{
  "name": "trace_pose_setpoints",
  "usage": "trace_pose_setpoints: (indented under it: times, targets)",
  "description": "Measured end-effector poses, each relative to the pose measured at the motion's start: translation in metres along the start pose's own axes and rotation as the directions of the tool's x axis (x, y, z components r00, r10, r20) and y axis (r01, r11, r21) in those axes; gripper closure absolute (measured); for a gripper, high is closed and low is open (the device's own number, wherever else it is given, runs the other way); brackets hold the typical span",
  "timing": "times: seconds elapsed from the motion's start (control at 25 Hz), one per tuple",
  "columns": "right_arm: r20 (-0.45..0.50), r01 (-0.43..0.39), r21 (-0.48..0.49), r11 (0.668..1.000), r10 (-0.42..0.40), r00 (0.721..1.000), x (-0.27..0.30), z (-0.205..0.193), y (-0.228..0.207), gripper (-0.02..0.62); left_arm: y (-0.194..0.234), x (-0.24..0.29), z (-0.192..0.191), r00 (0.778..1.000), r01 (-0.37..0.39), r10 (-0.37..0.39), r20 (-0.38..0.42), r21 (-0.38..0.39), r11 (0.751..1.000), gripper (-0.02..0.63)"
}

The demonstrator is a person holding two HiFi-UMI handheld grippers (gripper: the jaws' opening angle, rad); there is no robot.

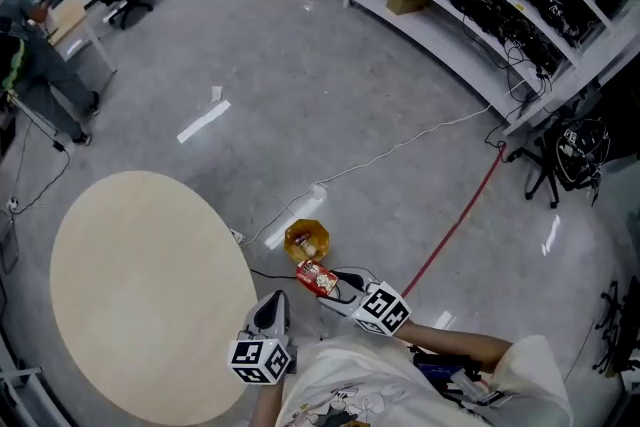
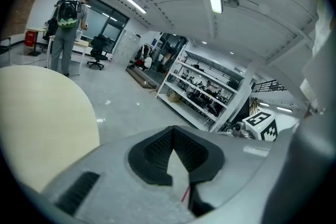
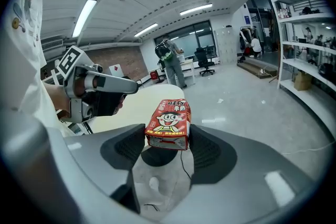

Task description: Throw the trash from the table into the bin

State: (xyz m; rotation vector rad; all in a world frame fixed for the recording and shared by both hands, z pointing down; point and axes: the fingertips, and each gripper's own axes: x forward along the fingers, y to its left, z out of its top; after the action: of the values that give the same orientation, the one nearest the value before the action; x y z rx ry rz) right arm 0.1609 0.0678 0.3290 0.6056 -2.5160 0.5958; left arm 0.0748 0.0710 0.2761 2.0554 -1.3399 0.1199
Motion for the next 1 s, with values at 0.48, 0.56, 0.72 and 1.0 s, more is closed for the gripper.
trace_pose_setpoints:
  times: [0.48,0.56,0.72,1.0]
  targets:
    - [-0.022,0.077,0.073,0.994,-0.075,0.997,-0.009,-0.04,-0.103,0.322,-0.025,0.101,-0.037,0.99,0.028,-0.026,-0.138,0.007,1.0,0.598]
    - [-0.047,0.077,0.078,0.994,-0.074,0.996,0.008,-0.06,-0.112,0.322,-0.009,0.114,-0.055,0.985,0.013,-0.01,-0.172,0.017,1.0,0.598]
    - [-0.143,0.076,0.114,0.991,-0.059,0.988,0.044,-0.11,-0.127,0.322,0.03,0.138,-0.098,0.969,-0.036,0.024,-0.246,-0.041,0.999,0.598]
    - [-0.194,0.085,0.121,0.989,-0.06,0.979,0.136,-0.177,-0.177,0.322,0.115,0.208,-0.173,0.957,-0.116,0.117,-0.266,0.02,0.993,0.598]
